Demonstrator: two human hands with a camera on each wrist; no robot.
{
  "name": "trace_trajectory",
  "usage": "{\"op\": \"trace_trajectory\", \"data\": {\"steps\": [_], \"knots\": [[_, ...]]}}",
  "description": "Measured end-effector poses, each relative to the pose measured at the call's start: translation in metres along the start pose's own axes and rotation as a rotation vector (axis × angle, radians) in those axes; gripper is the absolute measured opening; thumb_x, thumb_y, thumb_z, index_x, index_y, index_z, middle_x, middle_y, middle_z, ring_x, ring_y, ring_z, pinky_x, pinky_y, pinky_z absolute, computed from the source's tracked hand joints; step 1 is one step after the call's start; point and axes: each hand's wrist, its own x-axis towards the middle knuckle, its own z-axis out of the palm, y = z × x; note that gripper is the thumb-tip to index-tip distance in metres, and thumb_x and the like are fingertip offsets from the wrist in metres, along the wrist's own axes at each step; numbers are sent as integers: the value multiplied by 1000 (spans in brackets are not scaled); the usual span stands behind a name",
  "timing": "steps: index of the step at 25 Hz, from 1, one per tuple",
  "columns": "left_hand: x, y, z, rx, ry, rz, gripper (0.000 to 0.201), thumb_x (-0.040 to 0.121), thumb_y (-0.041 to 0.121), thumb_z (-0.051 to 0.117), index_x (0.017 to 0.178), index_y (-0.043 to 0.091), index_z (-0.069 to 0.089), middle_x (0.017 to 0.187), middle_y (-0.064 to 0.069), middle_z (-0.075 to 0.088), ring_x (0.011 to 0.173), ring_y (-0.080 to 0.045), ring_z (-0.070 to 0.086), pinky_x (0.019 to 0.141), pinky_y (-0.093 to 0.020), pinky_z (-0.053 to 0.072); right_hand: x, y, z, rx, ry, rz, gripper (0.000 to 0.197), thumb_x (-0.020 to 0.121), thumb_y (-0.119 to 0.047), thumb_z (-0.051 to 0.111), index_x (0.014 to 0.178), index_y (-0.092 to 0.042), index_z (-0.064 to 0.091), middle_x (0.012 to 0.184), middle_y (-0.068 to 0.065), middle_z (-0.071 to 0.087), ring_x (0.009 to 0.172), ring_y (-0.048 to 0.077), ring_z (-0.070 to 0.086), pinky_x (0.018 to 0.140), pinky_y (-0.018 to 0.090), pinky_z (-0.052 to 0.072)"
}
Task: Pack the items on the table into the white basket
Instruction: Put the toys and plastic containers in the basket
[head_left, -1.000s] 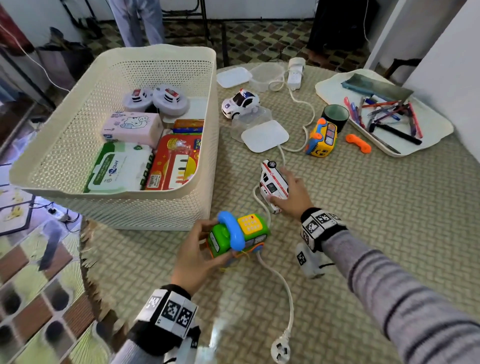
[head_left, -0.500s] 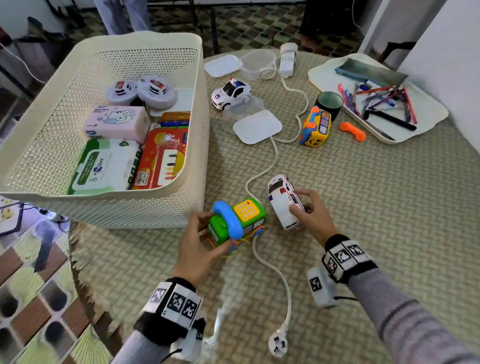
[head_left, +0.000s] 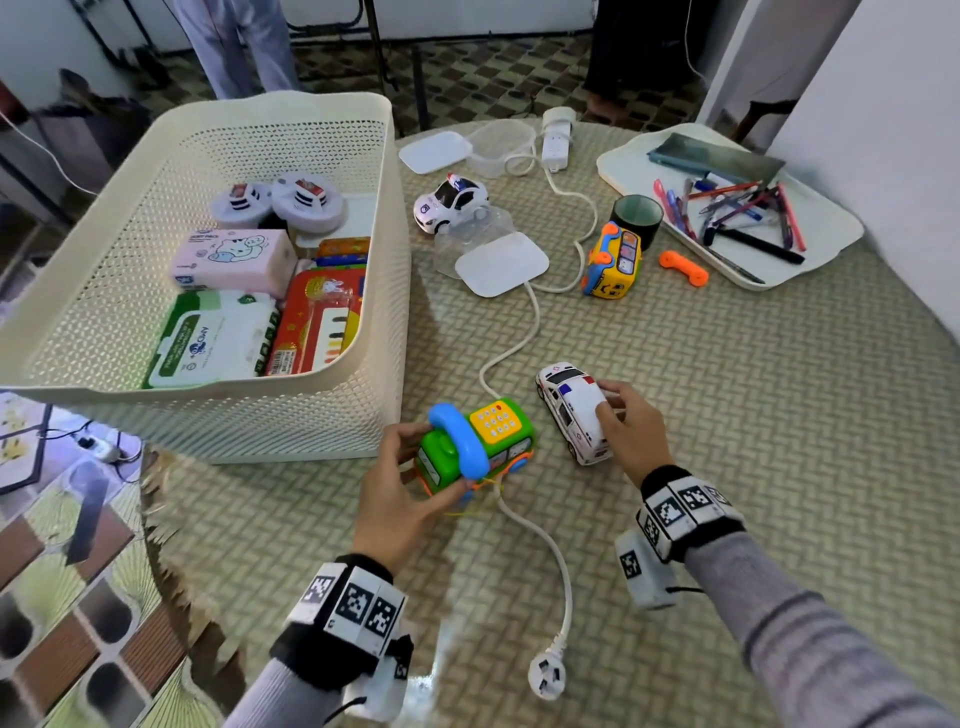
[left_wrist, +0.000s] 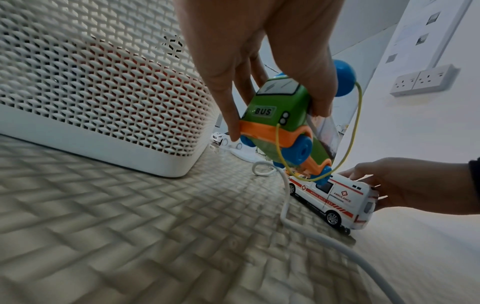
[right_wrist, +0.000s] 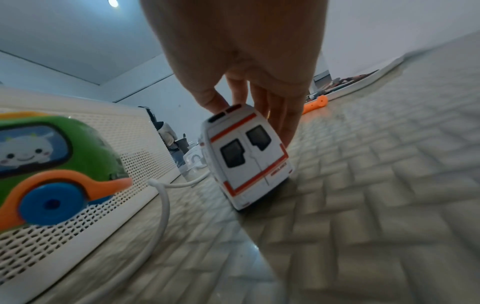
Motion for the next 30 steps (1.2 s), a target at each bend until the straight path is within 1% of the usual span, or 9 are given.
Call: {"op": "trace_trajectory", "data": {"steps": [2,4,6,9,13,17,21,26,30], "knots": [[0,4,-2,-5,6,10,66,51,31,86,106,25,50,108,4,62,92,-2,60,73,-11,47,1,-5,6,-56,-5,-8,54,88,-31,63,135,-12,44,127,11,56,114,26,55,96,45,46],[-1,9,-4,-13,15,31,64,53,25,86,106,25,50,108,1,61,92,-2,60,73,-10,47,3,-11,13,-199,-80,-13,80,79,-49,70,142,-15,33,136,9,50,121,28,50,98,45,44],[-2,12,-4,-21,19,41,64,52,24,86,105,26,50,108,0,62,93,-5,61,73,-11,47,5,-14,19,-360,-150,19,95,74,-55,72,146,-16,23,141,8,47,125,30,49,97,42,44],[-6,16,-8,-22,44,57,65,50,26,88,104,26,51,108,-3,63,96,-11,61,76,-14,49,4,-19,18,-478,-143,48,87,75,-55,71,141,-18,29,133,7,55,116,30,55,86,39,46],[-14,25,-11,15,36,92,65,50,39,84,105,28,51,107,0,63,98,-11,61,81,-17,48,-18,-26,7,-453,-15,16,71,74,-52,73,131,-25,42,115,5,64,106,29,60,79,36,47],[-14,43,-11,59,17,159,66,53,23,89,108,19,53,105,2,64,95,-7,61,80,-16,48,-46,-32,-7,-340,41,-47,69,67,-57,76,125,-33,46,109,-1,66,100,24,62,77,33,49],[-11,69,-17,78,-14,249,64,56,12,90,109,13,54,104,3,65,93,-3,62,78,-13,48,-75,-50,-19,-288,139,-163,66,66,-59,77,119,-28,53,103,-4,68,92,20,64,69,31,49],[-1,102,-36,71,-42,369,63,57,16,90,109,22,53,103,8,66,95,-4,62,76,-17,50,-109,-78,-23,-245,239,-279,65,66,-55,78,117,-22,55,84,2,67,78,25,63,63,36,48],[14,117,-68,40,-125,443,64,58,21,90,110,23,54,106,7,66,99,-9,63,79,-22,51,-136,-102,-7,-201,348,-273,64,64,-55,79,114,-23,57,84,3,69,77,25,65,64,41,52]]}}
